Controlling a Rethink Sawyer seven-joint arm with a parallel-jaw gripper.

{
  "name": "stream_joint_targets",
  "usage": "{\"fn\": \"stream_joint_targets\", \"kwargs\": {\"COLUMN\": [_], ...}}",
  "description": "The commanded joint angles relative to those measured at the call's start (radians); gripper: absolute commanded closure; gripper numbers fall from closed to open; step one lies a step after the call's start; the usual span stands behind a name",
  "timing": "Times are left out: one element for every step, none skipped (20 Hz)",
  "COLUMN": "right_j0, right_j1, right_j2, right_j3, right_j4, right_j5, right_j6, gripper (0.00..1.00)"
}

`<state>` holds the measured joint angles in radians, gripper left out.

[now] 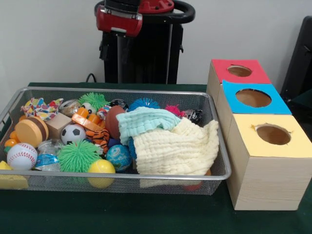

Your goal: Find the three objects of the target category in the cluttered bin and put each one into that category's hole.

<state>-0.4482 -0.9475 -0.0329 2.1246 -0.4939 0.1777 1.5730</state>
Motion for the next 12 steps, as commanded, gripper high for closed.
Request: {"fn": "stream_joint_targets", "kwargs": {"right_j0": [-0.065,-0.055,-0.042,-0.035,-0.027,-0.024,-0.019,-0.015,-0.013,-0.015,-0.018,-0.019], "right_j1": [0.028,0.034,0.038,0.041,0.043,0.042,0.042,0.037,0.036,0.035,0.033,0.030], "right_j2": [0.159,0.152,0.143,0.138,0.134,0.135,0.133,0.134,0.133,0.134,0.134,0.133], "right_j3": [-0.013,-0.017,-0.025,-0.027,-0.030,-0.030,-0.031,-0.027,-0.025,-0.023,-0.021,-0.018], "right_j4": [-0.034,-0.033,-0.034,-0.036,-0.037,-0.035,-0.033,-0.031,-0.029,-0.031,-0.033,-0.034], "right_j5": [-0.022,-0.023,-0.021,-0.025,-0.024,-0.022,-0.022,-0.020,-0.019,-0.021,-0.022,-0.024], "right_j6": [0.029,0.038,0.045,0.052,0.056,0.058,0.061,0.063,0.065,0.064,0.063,0.064], "gripper": [0.00,0.00,0.00,0.00,0.00,0.00,0.00,0.00,0.00,0.00,0.00,0.00]}}
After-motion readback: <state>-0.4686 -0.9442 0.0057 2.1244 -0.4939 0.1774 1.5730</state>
